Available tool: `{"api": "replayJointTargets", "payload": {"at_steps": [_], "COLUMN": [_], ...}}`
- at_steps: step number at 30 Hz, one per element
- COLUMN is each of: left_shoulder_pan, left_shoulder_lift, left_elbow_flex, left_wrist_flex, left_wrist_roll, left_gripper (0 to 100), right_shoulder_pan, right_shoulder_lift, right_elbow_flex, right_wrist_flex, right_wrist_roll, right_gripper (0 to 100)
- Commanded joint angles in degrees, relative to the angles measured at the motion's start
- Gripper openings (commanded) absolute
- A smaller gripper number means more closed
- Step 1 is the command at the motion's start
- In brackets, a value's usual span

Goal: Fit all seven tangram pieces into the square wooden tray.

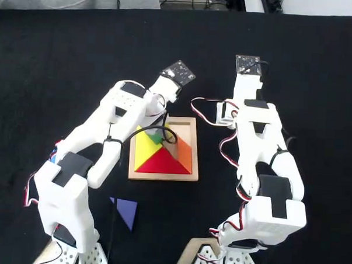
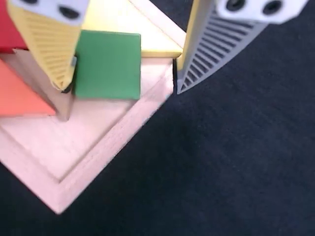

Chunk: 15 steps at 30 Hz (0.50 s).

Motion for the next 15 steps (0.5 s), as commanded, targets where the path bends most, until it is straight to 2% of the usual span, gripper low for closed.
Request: {"api": "replayJointTargets", "payload": {"at_steps": [1, 5, 10, 15], "left_shoulder_pan": [-2.15, -6.11, -11.38, -10.59], "left_shoulder_lift": [-4.66, -7.30, -6.15, -5.45], "left_elbow_flex": [-6.20, -6.73, -2.68, -1.01], "left_wrist_flex": [3.87, 7.30, 5.36, 4.40], "left_wrist_roll": [1.41, -1.85, -5.45, -5.45], "left_gripper": [32, 32, 32, 32], "right_shoulder_pan": [0.26, 0.26, 0.18, -0.44], "right_shoulder_lift": [-0.22, -0.22, -0.22, -0.22], "right_elbow_flex": [-1.45, -1.45, -1.45, -1.45], "right_wrist_flex": [-0.88, -0.79, -0.79, -0.79], "right_wrist_roll": [0.53, 0.53, 0.53, 0.62], "right_gripper": [1.1, 1.1, 1.1, 1.1]}}
